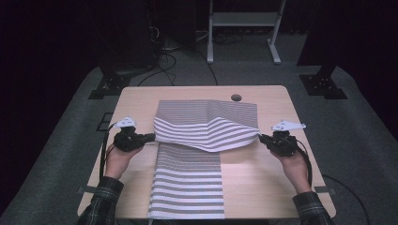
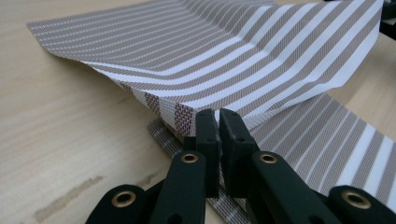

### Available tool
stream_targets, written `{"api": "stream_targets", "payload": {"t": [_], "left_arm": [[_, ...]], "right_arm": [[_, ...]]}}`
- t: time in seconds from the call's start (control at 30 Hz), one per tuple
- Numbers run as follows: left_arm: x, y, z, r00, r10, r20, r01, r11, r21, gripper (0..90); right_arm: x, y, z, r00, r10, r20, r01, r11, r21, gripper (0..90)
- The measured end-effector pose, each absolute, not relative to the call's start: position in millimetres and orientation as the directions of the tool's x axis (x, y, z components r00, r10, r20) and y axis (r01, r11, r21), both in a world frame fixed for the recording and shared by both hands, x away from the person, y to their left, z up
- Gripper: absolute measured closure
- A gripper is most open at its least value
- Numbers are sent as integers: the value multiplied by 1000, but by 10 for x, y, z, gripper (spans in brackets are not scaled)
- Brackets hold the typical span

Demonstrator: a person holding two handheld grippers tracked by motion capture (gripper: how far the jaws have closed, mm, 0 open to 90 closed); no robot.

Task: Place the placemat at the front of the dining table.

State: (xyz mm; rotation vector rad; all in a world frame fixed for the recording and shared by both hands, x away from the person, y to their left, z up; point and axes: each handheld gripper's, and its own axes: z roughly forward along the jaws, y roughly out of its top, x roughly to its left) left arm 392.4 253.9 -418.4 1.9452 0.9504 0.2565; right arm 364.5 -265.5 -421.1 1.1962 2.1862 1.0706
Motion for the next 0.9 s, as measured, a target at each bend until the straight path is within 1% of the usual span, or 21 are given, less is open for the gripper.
{"api": "stream_targets", "payload": {"t": [0.3,0.63,0.8,0.9], "left_arm": [[4156,2521,-4229,666,721,-192,524,-270,807,873],[4441,2474,-4261,640,743,-195,533,-247,809,873],[4534,2453,-4243,633,749,-194,529,-236,815,873],[4573,2442,-4274,631,749,-201,535,-232,812,873]], "right_arm": [[3886,-2640,-4227,-528,849,9,536,325,780,864],[4161,-2600,-4236,-508,861,-11,542,330,773,864],[4319,-2626,-4207,-494,869,-19,538,323,779,864],[4413,-2652,-4193,-489,872,-4,552,313,773,863]]}}
